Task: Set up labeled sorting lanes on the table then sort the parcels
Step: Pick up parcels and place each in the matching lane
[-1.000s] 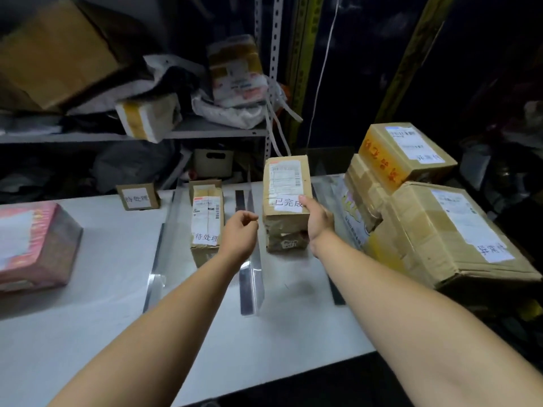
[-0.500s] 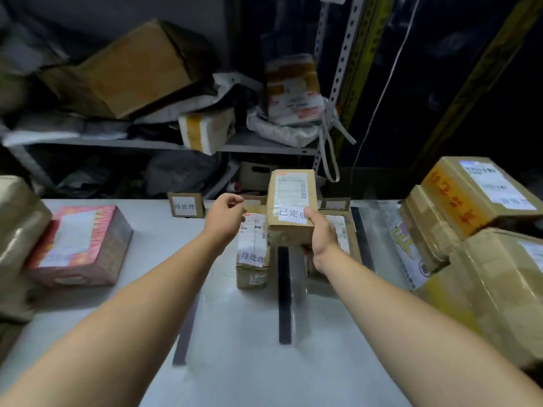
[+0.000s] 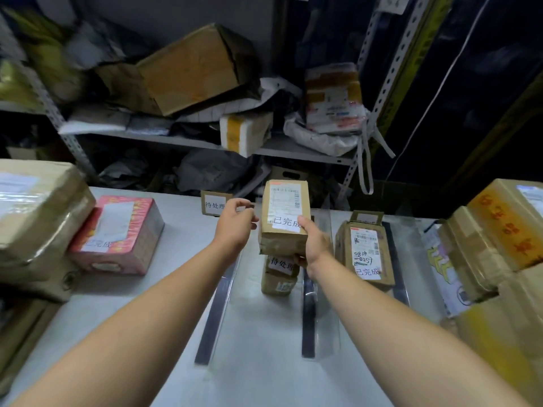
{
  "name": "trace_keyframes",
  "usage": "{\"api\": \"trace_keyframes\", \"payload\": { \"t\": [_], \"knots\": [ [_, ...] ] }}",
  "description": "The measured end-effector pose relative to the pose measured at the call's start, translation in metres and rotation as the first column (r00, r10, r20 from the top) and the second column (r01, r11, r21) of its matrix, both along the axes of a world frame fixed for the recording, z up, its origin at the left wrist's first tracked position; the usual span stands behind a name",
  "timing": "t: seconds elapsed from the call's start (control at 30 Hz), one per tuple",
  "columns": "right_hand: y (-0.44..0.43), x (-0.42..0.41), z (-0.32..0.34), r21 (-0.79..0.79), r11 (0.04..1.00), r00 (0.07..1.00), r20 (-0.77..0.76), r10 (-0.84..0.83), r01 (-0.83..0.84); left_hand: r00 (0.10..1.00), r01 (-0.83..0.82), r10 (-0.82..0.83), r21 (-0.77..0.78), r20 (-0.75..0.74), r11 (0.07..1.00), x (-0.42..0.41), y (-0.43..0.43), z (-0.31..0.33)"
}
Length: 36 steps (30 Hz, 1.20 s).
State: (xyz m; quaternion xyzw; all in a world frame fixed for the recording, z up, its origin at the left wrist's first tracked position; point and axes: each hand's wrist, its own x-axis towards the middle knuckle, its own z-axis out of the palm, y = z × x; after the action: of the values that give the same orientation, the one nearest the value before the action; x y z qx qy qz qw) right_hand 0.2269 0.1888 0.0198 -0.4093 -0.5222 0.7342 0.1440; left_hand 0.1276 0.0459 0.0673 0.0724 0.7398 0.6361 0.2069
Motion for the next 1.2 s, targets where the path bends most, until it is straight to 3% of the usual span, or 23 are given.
{"api": "trace_keyframes", "payload": {
  "t": [0.17,0.53,0.9,1.2],
  "knots": [
    [0.004,0.008,0.003,-0.001,1.0,1.0,-0.016,-0.01,0.01,0.996,0.084,-0.083,0.031,-0.028,0.996,0.014,0.019,0.008],
    [0.057,0.075,0.023,-0.01,0.985,0.984,-0.06,-0.17,0.17,0.993,0.109,-0.106,0.061,-0.059,0.992,0.044,0.065,0.014],
    [0.081,0.13,0.036,-0.008,0.993,0.988,-0.097,-0.117,0.117,0.989,0.141,-0.14,0.026,-0.039,0.99,0.111,0.085,0.006],
    [0.119,0.153,0.032,0.022,0.98,0.978,-0.071,-0.197,0.199,0.984,0.173,-0.174,-0.006,-0.036,0.985,0.145,0.12,0.011]
  ]
}}
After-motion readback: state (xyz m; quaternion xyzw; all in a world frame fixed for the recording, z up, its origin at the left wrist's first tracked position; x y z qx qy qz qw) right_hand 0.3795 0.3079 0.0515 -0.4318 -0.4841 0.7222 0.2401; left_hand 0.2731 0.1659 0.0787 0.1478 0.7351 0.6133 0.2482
